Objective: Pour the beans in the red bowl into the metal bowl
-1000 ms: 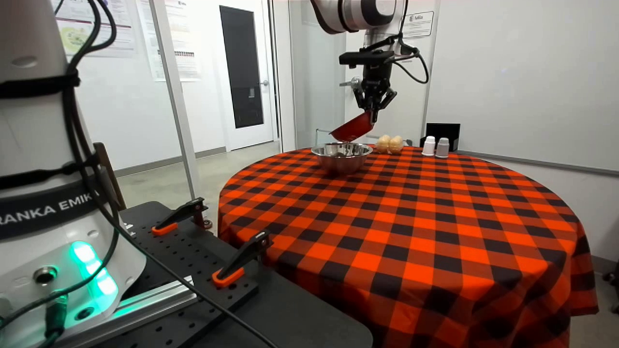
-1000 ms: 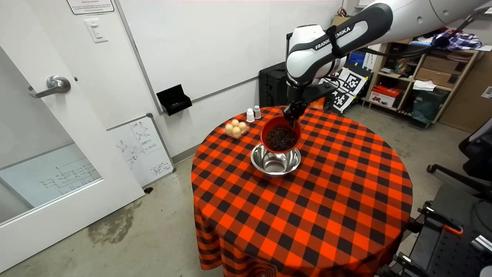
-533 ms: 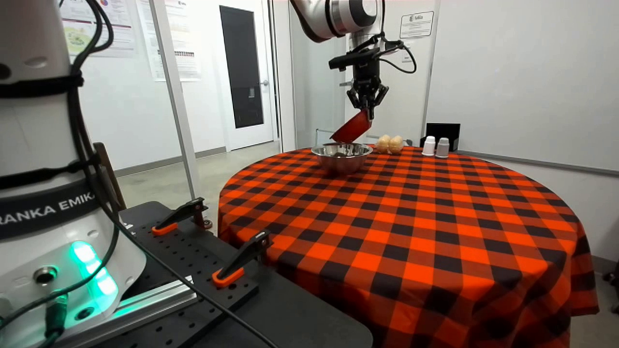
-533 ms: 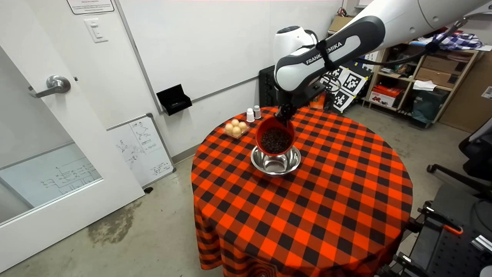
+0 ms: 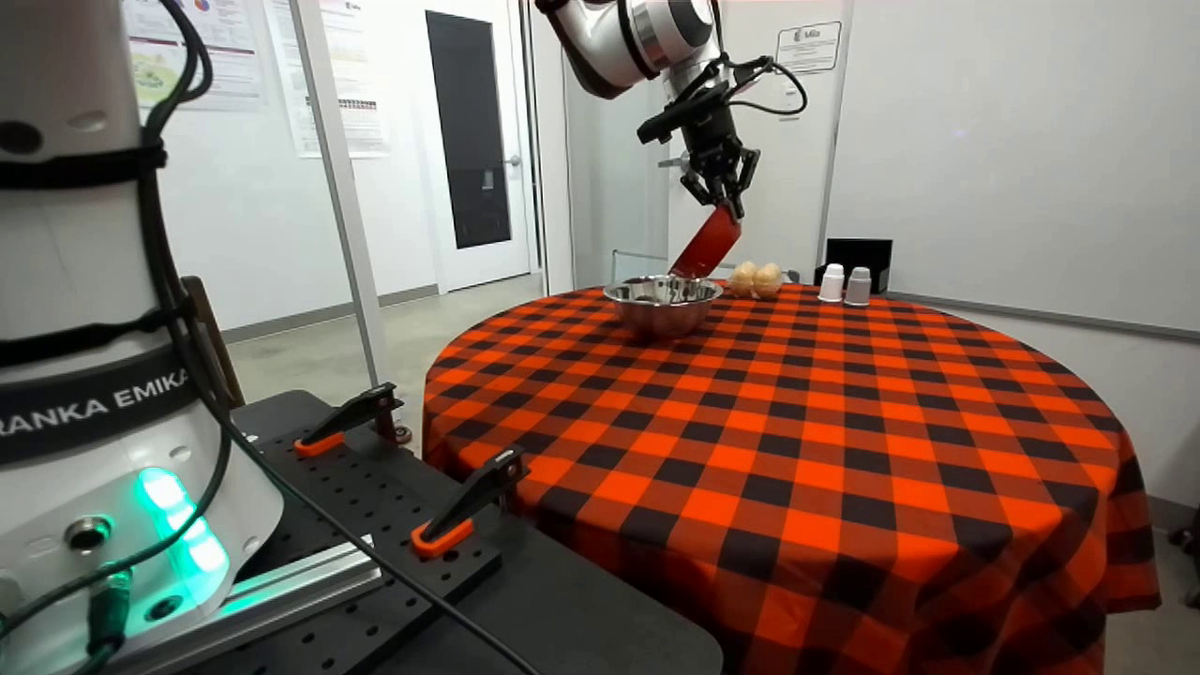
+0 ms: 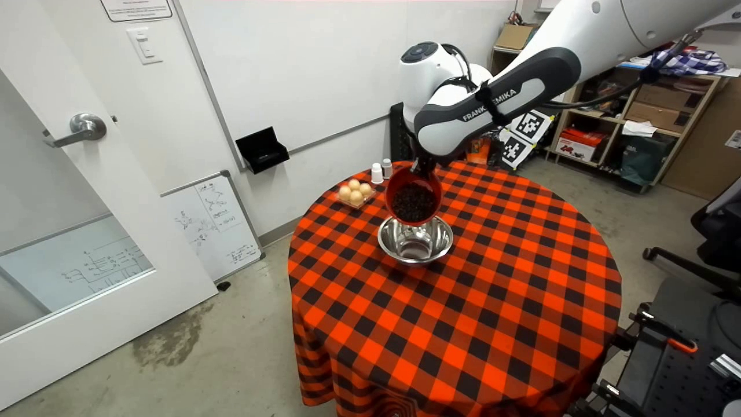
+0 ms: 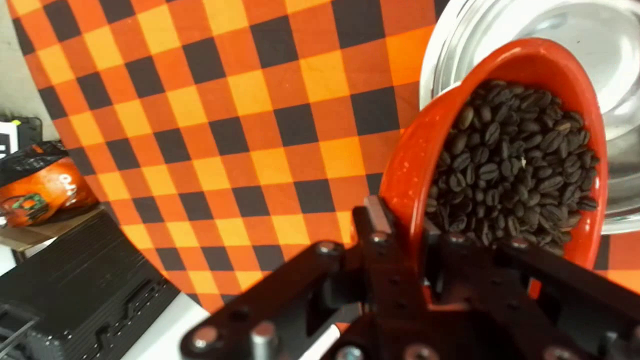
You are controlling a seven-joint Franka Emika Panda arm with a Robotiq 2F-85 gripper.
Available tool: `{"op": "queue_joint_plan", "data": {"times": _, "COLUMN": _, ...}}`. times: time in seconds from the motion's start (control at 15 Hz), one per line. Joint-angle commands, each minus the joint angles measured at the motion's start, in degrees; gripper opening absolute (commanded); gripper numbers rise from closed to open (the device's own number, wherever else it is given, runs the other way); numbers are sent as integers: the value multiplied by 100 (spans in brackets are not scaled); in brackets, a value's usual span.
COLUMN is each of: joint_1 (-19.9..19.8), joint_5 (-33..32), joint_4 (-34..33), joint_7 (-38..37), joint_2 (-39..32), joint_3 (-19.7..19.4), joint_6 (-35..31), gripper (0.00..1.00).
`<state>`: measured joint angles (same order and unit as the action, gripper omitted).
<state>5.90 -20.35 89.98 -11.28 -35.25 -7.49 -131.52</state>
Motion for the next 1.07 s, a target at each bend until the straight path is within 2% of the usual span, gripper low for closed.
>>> {"op": "queue_joint_plan", "data": {"times": 0.0, "joint_1": 291, "joint_5": -608, "joint_4": 96, "joint_7": -484, "joint_2": 75, "joint_3": -311, "joint_6": -270, "gripper": 3}}
{"op": "queue_joint_plan", "data": {"times": 0.33, "joint_1": 295, "joint_5": -480, "joint_4": 219, "joint_7": -233, "joint_2": 251, "joint_3": -130, "joint_6": 486, "gripper": 3}}
{"op": "queue_joint_plan", "data": {"times": 0.47, "joint_1": 394, "joint_5": -633, "joint_4": 282, "joint_7": -361, "joint_2": 284, "joint_3": -164, "joint_6": 632, "gripper": 3}}
{"op": "queue_joint_plan", "data": {"times": 1.0, "joint_1": 778, "joint_5": -1874, "joint_4": 644, "joint_7": -1170, "joint_2": 443, "joint_3": -272, "joint_6": 440, "gripper": 3}}
